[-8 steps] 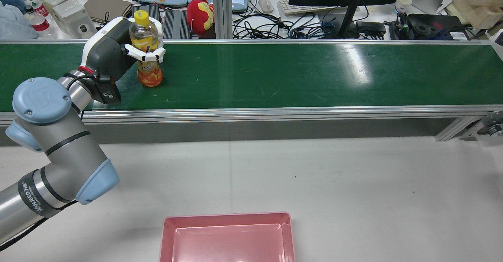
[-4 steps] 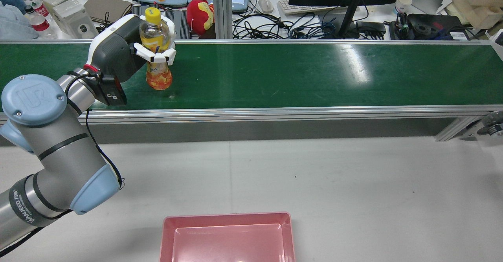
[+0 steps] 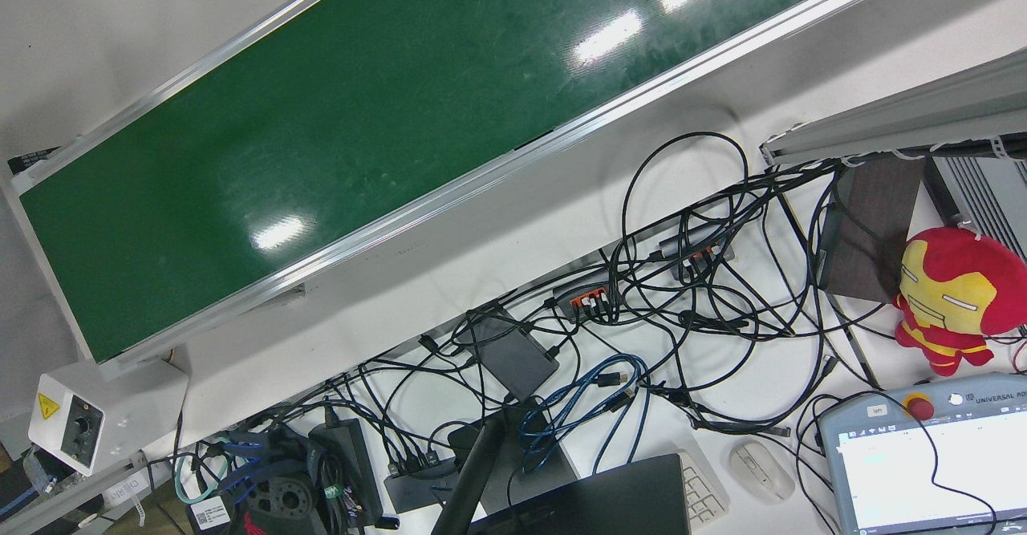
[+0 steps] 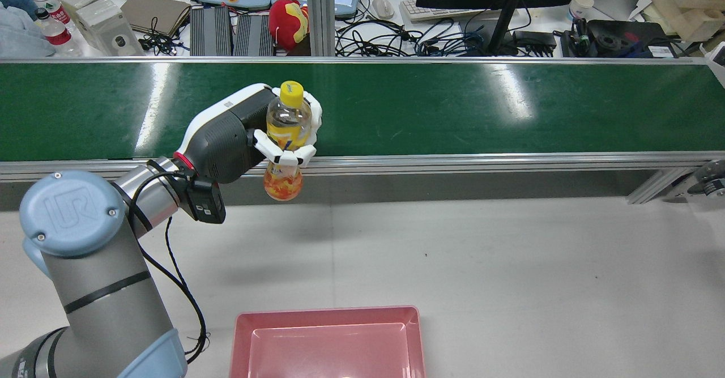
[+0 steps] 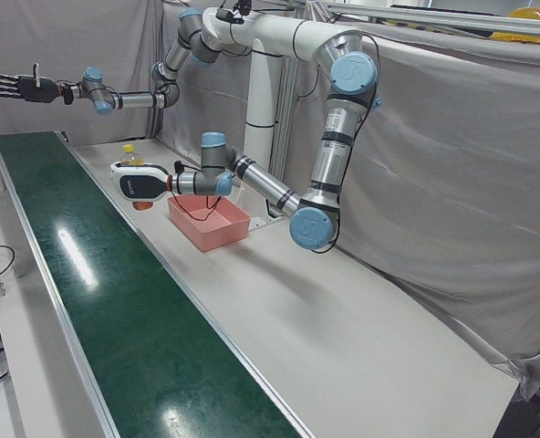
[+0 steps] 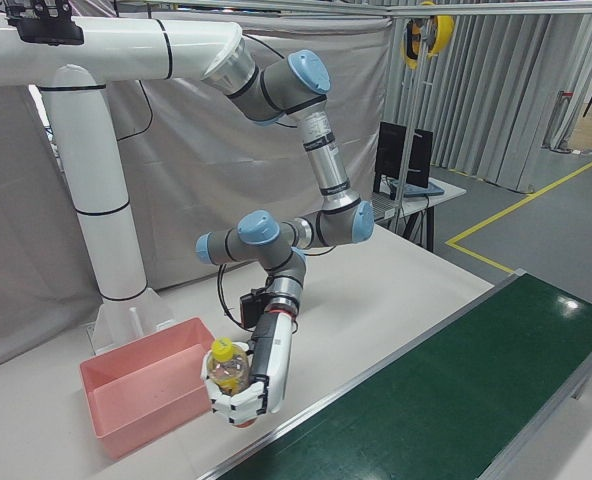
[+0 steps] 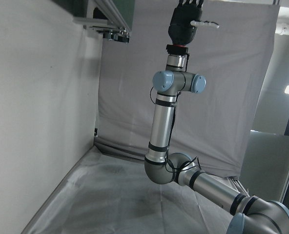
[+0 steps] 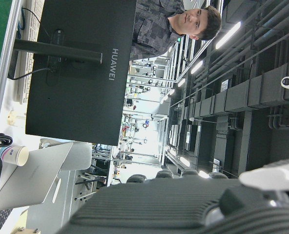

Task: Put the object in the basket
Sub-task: 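Lift the bottle off the belt and carry it toward the pink tray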

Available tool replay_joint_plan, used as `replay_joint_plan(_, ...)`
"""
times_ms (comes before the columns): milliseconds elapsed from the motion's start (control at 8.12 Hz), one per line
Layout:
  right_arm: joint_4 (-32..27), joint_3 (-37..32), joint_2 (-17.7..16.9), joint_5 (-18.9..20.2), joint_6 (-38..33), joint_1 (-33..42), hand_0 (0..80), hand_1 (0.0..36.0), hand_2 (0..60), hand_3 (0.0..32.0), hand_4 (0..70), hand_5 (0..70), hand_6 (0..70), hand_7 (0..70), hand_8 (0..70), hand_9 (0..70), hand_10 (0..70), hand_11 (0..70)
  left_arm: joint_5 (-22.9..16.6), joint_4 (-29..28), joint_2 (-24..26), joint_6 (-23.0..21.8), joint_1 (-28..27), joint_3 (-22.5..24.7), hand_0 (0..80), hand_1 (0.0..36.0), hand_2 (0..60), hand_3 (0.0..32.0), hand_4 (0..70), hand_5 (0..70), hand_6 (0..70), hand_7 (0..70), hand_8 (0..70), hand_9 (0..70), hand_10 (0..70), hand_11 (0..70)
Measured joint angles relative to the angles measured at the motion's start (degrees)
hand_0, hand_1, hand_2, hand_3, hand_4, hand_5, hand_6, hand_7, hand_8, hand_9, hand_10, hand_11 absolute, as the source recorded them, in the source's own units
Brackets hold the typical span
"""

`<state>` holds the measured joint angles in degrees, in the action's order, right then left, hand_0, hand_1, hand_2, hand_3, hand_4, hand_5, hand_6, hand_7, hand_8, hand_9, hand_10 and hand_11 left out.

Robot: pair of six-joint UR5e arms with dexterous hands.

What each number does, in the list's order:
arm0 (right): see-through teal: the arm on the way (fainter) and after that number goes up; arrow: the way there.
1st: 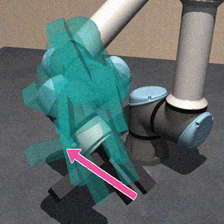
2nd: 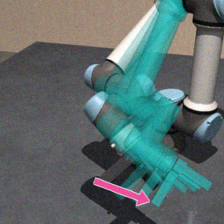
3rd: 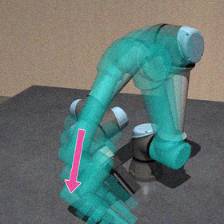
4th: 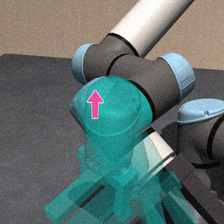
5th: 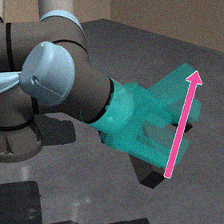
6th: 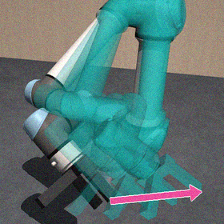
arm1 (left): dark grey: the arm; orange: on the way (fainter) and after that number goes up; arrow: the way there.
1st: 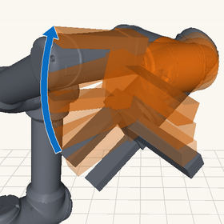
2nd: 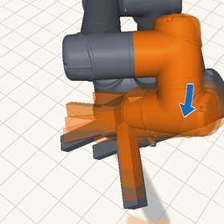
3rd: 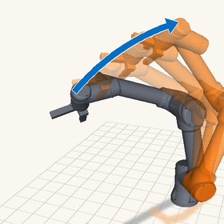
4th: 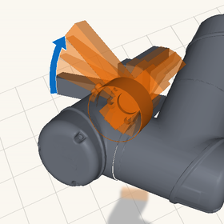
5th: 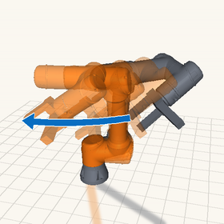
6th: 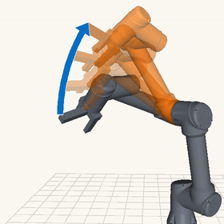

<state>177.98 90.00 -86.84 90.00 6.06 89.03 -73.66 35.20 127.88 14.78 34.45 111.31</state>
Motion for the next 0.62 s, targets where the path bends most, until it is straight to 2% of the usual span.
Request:
replay_joint_plan(246, 0.0, 0.0, 0.0, 0.0, 0.0, 0.0, 0.0, 0.0, 0.0, 0.0, 0.0, 0.0, 0.0, 0.0, 0.0, 0.0, 0.0, 0.0, -1.4, 0.7, -0.2, 3.2, -5.5, 3.1, 74.7, 36.0, 60.0, 0.0, 70.0, 70.0, 70.0, 70.0, 70.0, 70.0, 70.0, 70.0)
replay_joint_plan(369, 0.0, 0.0, 0.0, 0.0, 0.0, 0.0, 0.0, 0.0, 0.0, 0.0, 0.0, 0.0, 0.0, 0.0, 0.0, 0.0, 0.0, 0.0, -2.2, 1.4, -0.5, 6.3, -8.4, 4.8, 67.5, 36.0, 60.0, 0.0, 69.8, 70.0, 70.0, 70.0, 70.0, 70.0, 70.0, 70.0)
replay_joint_plan(492, 0.0, 0.0, 0.0, 0.0, 0.0, 0.0, 0.0, 0.0, 0.0, 0.0, 0.0, 0.0, 0.0, 0.0, 0.0, 0.0, 0.0, 0.0, -2.7, 2.0, -0.7, 8.9, -11.7, 5.7, 64.4, 36.0, 60.0, 0.0, 69.9, 70.0, 70.0, 70.0, 70.0, 70.0, 69.4, 70.0)
replay_joint_plan(615, 0.0, 0.0, 0.0, 0.0, 0.0, 0.0, 0.0, 0.0, 0.0, 0.0, 0.0, 0.0, 0.0, 0.0, 0.0, 0.0, 0.0, 0.0, -2.8, 2.3, -0.9, 11.1, -14.7, 6.2, 66.1, 36.0, 60.0, 0.0, 69.2, 70.0, 70.0, 70.0, 70.0, 70.0, 67.9, 70.0)
